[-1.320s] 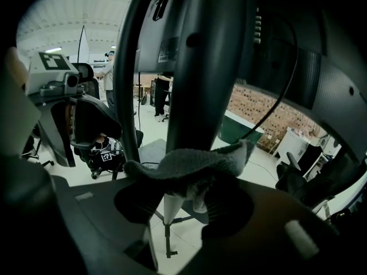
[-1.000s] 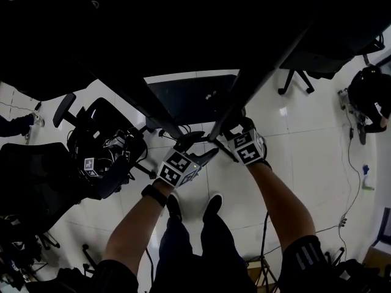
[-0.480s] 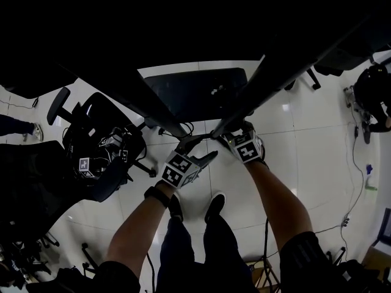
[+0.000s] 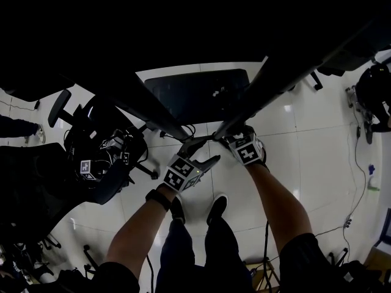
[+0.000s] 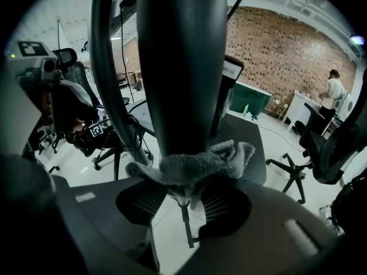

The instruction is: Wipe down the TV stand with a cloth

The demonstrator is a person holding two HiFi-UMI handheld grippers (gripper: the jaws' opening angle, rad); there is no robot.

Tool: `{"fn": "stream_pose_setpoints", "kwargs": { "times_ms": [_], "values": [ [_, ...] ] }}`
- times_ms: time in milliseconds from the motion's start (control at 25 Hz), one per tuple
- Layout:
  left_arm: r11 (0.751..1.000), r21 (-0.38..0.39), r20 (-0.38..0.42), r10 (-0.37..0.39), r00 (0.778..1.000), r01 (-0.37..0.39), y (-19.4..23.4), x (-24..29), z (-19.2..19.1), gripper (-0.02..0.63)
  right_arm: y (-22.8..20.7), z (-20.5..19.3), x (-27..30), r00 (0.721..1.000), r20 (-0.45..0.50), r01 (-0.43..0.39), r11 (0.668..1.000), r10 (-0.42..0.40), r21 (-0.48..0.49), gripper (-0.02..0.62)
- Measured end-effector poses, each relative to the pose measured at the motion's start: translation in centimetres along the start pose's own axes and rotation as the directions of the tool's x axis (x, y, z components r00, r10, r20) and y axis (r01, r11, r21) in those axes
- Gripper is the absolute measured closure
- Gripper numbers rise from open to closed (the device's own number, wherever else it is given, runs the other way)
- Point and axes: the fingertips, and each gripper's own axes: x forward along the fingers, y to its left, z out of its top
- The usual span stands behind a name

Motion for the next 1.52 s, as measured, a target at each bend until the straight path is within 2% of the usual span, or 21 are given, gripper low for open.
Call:
{"fn": "stream_pose_setpoints", "kwargs": {
  "times_ms": [200,400,600,800,1080,1320,1520],
  "values": [
    [0.999,0.042,0.038,-0.006,0.999,0.005,-1.3,-0.8,2.5,0.293,-0.1,-0.1,-2.3,0.999,0.031,0.029,1.000,-0.029,-0.004,0.543],
    [0.997,0.078,0.059,-0.020,0.998,0.016,-3.7,-3.0,4.8,0.292,0.8,2.1,-7.2,0.990,0.138,0.024,1.000,-0.023,-0.008,0.557],
    [0.991,0.137,0.119,-0.010,0.993,-0.006,-7.2,-7.0,8.5,0.291,2.4,5.8,-15.6,0.962,0.271,-0.002,0.999,0.011,-0.033,0.560],
    [0.981,0.190,0.207,0.006,0.978,-0.046,-12.4,-13.0,13.8,0.292,4.8,10.7,-26.3,0.908,0.417,-0.019,0.997,0.050,-0.080,0.561],
    [0.946,0.278,0.346,0.061,0.936,-0.165,-19.4,-22.0,20.1,0.293,8.5,15.4,-40.0,0.799,0.591,-0.021,0.988,0.110,-0.156,0.561],
    [0.936,0.283,0.416,0.077,0.906,-0.210,-25.0,-28.6,20.3,0.295,13.7,14.8,-48.1,0.729,0.665,-0.071,0.984,0.164,-0.165,0.561],
    [0.938,0.259,0.445,0.098,0.890,-0.233,-28.2,-33.0,17.6,0.296,19.1,12.6,-52.6,0.702,0.683,-0.068,0.974,0.199,-0.215,0.563]
  ]
}}
